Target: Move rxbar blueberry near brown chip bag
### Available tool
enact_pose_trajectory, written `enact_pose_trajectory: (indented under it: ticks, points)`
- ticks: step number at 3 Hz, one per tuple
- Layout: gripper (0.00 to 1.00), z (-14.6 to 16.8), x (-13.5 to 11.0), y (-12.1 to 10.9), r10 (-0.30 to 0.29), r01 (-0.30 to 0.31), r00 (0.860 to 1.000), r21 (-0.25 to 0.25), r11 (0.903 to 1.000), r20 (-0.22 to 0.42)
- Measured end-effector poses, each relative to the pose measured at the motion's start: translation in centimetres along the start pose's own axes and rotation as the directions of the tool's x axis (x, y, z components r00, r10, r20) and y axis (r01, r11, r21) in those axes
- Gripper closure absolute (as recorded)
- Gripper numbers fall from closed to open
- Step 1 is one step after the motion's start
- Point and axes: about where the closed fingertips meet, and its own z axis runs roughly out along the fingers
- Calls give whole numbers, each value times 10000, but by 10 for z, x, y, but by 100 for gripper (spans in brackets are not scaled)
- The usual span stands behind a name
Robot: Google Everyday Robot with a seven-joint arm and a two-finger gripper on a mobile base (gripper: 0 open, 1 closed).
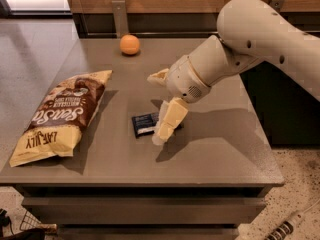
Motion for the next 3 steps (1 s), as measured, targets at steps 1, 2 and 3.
enact_pose_trajectory:
  ticks: [1,2,3]
  points:
    - [0,-4,1,0,27,-27,10000,112,9999,23]
    - [0,-43,5,2,266,-295,9993,1201,9923,256]
    - [0,-86,6,9,274,-399,9983,2625,9641,513]
